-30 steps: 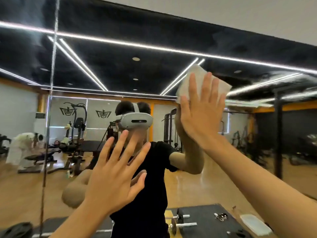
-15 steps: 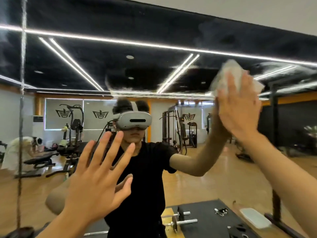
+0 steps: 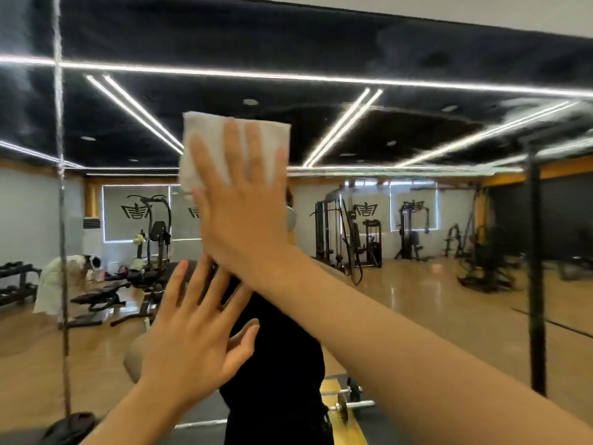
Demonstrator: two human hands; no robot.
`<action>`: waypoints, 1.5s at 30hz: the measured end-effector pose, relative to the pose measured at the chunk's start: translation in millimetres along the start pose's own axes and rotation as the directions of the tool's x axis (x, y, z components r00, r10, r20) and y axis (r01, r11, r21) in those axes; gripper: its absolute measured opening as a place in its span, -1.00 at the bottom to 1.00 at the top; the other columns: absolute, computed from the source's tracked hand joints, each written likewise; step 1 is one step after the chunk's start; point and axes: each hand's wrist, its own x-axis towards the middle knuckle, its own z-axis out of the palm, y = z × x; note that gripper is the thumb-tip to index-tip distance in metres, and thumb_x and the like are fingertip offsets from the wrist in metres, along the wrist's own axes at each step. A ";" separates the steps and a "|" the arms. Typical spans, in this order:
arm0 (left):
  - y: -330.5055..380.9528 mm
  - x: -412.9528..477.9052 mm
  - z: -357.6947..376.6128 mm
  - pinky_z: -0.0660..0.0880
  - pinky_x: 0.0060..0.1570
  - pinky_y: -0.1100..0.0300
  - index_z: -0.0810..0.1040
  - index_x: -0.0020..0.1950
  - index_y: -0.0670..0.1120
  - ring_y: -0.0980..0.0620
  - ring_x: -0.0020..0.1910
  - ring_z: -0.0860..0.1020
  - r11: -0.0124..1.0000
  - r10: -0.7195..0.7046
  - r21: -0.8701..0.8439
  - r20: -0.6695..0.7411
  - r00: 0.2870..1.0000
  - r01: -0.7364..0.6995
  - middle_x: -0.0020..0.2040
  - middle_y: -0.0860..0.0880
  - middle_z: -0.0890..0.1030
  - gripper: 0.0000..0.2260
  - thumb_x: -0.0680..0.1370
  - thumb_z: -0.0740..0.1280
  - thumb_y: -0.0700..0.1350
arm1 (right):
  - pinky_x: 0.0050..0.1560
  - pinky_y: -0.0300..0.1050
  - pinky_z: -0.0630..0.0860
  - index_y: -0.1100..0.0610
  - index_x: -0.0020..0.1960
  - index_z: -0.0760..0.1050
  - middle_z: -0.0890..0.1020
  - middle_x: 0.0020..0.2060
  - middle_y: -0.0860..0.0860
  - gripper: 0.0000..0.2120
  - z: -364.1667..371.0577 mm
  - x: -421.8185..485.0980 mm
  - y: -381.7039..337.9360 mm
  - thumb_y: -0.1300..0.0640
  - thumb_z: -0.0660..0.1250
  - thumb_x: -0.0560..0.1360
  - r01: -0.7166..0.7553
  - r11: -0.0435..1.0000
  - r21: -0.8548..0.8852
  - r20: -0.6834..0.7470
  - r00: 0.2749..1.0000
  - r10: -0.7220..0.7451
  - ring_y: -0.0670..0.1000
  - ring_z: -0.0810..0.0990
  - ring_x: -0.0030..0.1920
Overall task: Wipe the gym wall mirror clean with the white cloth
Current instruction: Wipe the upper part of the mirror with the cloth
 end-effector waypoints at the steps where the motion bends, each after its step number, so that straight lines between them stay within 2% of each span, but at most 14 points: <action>1: -0.4 -0.2 0.0 0.05 0.62 -0.27 0.48 0.57 -0.11 -0.31 0.64 0.19 1.000 -0.001 0.000 -0.001 1.000 0.001 0.61 -0.29 0.35 -0.39 0.60 0.19 0.18 | 0.61 0.38 -0.15 -0.05 0.72 -0.09 -0.10 0.70 0.16 -0.37 0.1 0.0 3.2 -0.19 -0.08 0.71 0.045 0.999 -0.006 0.003 0.999 -0.045 0.23 -0.17 0.69; 5: -0.5 1.0 -1.6 0.10 0.59 -0.33 0.28 0.68 -0.08 -0.29 0.68 0.12 0.999 0.024 0.036 -0.008 1.000 -0.024 0.71 -0.23 0.14 -0.32 0.61 0.16 0.21 | 0.64 0.30 -0.12 -0.12 0.72 0.03 -0.01 0.71 0.09 -0.40 -4.9 -12.4 89.2 -0.26 -0.03 0.72 0.105 0.994 0.008 -0.048 0.993 -0.104 0.15 -0.09 0.70; 8: 2.3 2.3 -0.4 0.08 0.60 -0.32 0.27 0.68 -0.06 -0.30 0.68 0.13 0.999 0.029 0.035 -0.046 0.998 -0.028 0.70 -0.23 0.15 -0.32 0.60 0.17 0.20 | 0.64 0.35 -0.11 -0.10 0.72 -0.02 -0.06 0.71 0.10 -0.38 -15.1 -40.5 180.7 -0.27 -0.09 0.72 -0.132 0.991 0.024 -0.045 0.990 0.133 0.16 -0.12 0.70; 11: 5.4 3.0 1.2 0.07 0.60 -0.32 0.28 0.67 -0.07 -0.31 0.68 0.13 0.999 0.023 0.033 -0.060 0.998 -0.021 0.70 -0.24 0.16 -0.33 0.60 0.17 0.20 | 0.57 0.45 0.07 -0.03 0.71 -0.03 0.00 0.69 0.16 -0.36 -32.2 -73.1 253.4 -0.28 -0.19 0.71 -0.392 0.920 -0.008 -0.051 0.919 0.391 0.24 -0.01 0.67; 14: 6.5 2.3 1.6 0.08 0.60 -0.34 0.31 0.67 -0.08 -0.32 0.68 0.12 0.999 0.015 0.042 -0.042 0.999 -0.013 0.70 -0.24 0.15 -0.33 0.61 0.18 0.20 | 0.59 0.43 -0.01 -0.01 0.72 -0.09 -0.05 0.69 0.19 -0.34 -31.5 -82.5 252.7 -0.25 -0.22 0.69 -0.628 0.776 0.057 -0.074 0.773 0.631 0.24 -0.08 0.68; 16: 6.4 2.4 1.6 0.09 0.60 -0.34 0.30 0.67 -0.08 -0.31 0.68 0.11 0.999 0.016 0.051 -0.037 0.999 -0.014 0.70 -0.24 0.14 -0.33 0.61 0.18 0.20 | 0.62 0.41 -0.11 -0.04 0.72 -0.16 -0.12 0.70 0.16 -0.36 -20.4 -74.7 210.0 -0.23 -0.20 0.70 -0.672 0.736 0.084 -0.098 0.729 0.677 0.22 -0.16 0.69; 20: 4.1 1.1 1.5 0.08 0.61 -0.31 0.26 0.68 -0.13 -0.27 0.69 0.10 0.999 0.007 0.044 -0.034 0.999 -0.005 0.71 -0.23 0.14 -0.31 0.62 0.18 0.20 | 0.61 0.40 -0.23 -0.06 0.73 -0.18 -0.22 0.70 0.13 -0.38 1.9 -62.5 79.9 -0.20 -0.13 0.73 -0.403 0.903 0.149 -0.079 0.905 0.417 0.19 -0.26 0.69; 23: 3.0 -1.0 1.4 0.04 0.64 -0.27 0.21 0.67 -0.25 -0.23 0.70 0.09 1.000 -0.024 0.015 -0.030 0.999 0.024 0.71 -0.22 0.15 -0.24 0.62 0.16 0.23 | 0.60 0.42 -0.18 -0.05 0.73 -0.18 -0.23 0.69 0.15 -0.37 12.0 -57.0 11.3 -0.19 -0.12 0.72 -0.217 0.969 0.118 -0.026 0.975 0.221 0.20 -0.28 0.68; 27: 1.3 0.5 0.0 0.06 0.63 -0.28 0.15 0.69 -0.27 -0.25 0.69 0.11 1.000 -0.008 0.010 -0.047 0.999 0.009 0.71 -0.22 0.12 -0.21 0.61 0.16 0.21 | 0.64 0.31 -0.13 -0.09 0.72 -0.01 -0.08 0.71 0.09 -0.42 4.9 -67.0 58.7 -0.19 -0.02 0.74 0.019 0.997 0.075 -0.035 0.999 -0.016 0.13 -0.18 0.70; 29: 3.4 1.3 0.4 0.06 0.63 -0.30 0.13 0.69 -0.26 -0.27 0.69 0.11 1.000 0.004 0.026 -0.061 0.998 -0.002 0.71 -0.23 0.12 -0.21 0.61 0.16 0.21 | 0.65 0.28 -0.12 -0.09 0.72 0.03 -0.05 0.71 0.08 -0.42 -2.0 -83.5 116.9 -0.19 0.03 0.75 0.028 0.998 0.051 -0.039 0.999 -0.026 0.11 -0.15 0.70; 31: 5.5 2.0 1.7 0.05 0.63 -0.30 0.11 0.70 -0.27 -0.27 0.69 0.09 1.000 0.002 0.031 -0.066 0.998 0.000 0.71 -0.23 0.10 -0.20 0.60 0.15 0.21 | 0.66 0.29 -0.13 -0.09 0.72 -0.01 -0.07 0.72 0.07 -0.42 -10.0 -97.0 177.9 -0.19 0.00 0.75 -0.150 0.988 0.040 -0.051 0.987 0.152 0.10 -0.16 0.70; 34: 7.8 2.9 2.3 0.06 0.62 -0.33 0.08 0.70 -0.27 -0.28 0.69 0.09 1.000 -0.018 0.021 -0.047 0.999 0.019 0.72 -0.23 0.09 -0.19 0.61 0.13 0.22 | 0.62 0.39 0.01 -0.06 0.72 -0.05 -0.03 0.70 0.13 -0.43 -18.3 -107.5 228.4 -0.19 -0.07 0.76 -0.490 0.871 0.038 -0.072 0.868 0.492 0.18 -0.06 0.69; 38: 6.9 2.8 2.4 0.10 0.61 -0.33 0.10 0.70 -0.28 -0.28 0.69 0.08 0.999 -0.017 0.028 -0.028 0.999 0.018 0.72 -0.23 0.08 -0.19 0.63 0.15 0.23 | 0.62 0.41 -0.11 -0.05 0.73 -0.13 -0.10 0.71 0.15 -0.40 -5.1 -91.4 172.2 -0.19 -0.15 0.73 -0.727 0.667 0.164 -0.113 0.658 0.745 0.18 -0.15 0.69; 45: 1.9 -1.6 3.0 0.03 0.65 -0.23 0.09 0.66 -0.37 -0.21 0.71 0.06 0.999 -0.044 -0.011 -0.066 0.997 0.044 0.70 -0.31 0.06 -0.17 0.64 0.15 0.23 | 0.62 0.37 -0.21 -0.08 0.73 -0.10 -0.17 0.70 0.14 -0.41 16.3 -88.1 3.9 -0.16 -0.11 0.74 -0.295 0.941 0.168 -0.030 0.952 0.304 0.18 -0.24 0.69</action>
